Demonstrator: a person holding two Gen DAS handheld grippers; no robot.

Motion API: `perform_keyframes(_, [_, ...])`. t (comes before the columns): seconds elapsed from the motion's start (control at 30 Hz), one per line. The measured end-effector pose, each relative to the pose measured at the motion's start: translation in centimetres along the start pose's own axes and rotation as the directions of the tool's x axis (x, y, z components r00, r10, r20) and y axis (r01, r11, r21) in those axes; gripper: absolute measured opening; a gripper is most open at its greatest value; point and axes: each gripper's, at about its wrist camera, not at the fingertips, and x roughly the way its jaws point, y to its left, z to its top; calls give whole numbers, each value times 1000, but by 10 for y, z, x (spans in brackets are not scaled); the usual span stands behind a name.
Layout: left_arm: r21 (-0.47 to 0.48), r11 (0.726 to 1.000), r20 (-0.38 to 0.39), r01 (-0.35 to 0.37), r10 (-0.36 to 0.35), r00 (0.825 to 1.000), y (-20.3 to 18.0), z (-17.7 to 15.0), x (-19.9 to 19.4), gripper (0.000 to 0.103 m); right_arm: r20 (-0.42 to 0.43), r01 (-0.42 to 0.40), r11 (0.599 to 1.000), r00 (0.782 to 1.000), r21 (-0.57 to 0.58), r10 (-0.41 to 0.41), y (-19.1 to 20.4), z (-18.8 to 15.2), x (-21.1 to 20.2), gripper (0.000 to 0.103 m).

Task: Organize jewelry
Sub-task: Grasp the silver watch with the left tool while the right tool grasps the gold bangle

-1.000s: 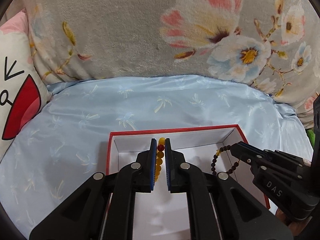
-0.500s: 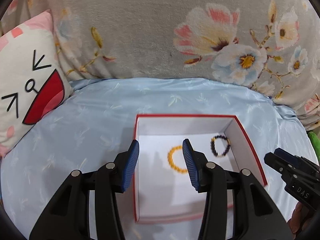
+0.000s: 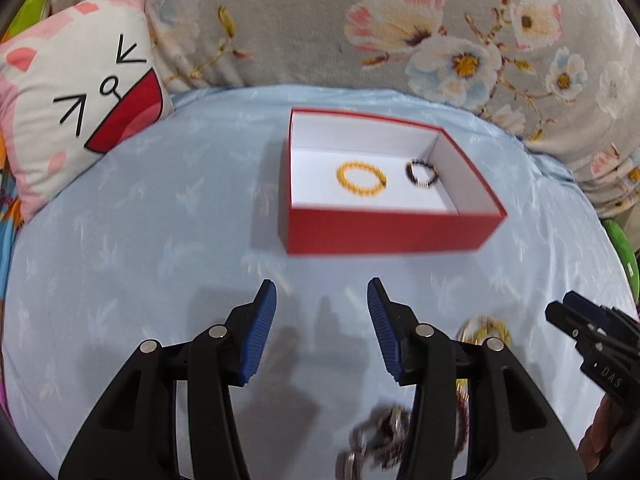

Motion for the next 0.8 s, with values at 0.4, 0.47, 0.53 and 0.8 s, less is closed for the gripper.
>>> perform_keyframes(0.4, [5, 998, -106, 66, -65, 992, -15, -70, -8, 53, -67, 8, 1000, 998, 15, -7, -6, -58, -15, 44])
perform_keyframes(0.47, [-1, 997, -122, 75, -75, 990, -17, -77, -7, 53, -70, 10, 1000, 997, 4, -9, -3, -62, -15, 44])
perform_keyframes(0.53, [-7, 997, -132, 76, -77, 988, -19, -81, -4, 53, -75, -1, 1000, 997, 2, 1, -1, -65, -16, 44])
perform_keyframes(0.8, [-5, 998, -134, 69, -69, 989, -24, -78, 5, 53, -96, -26, 1000, 995, 0, 26, 4, -68, -11, 44])
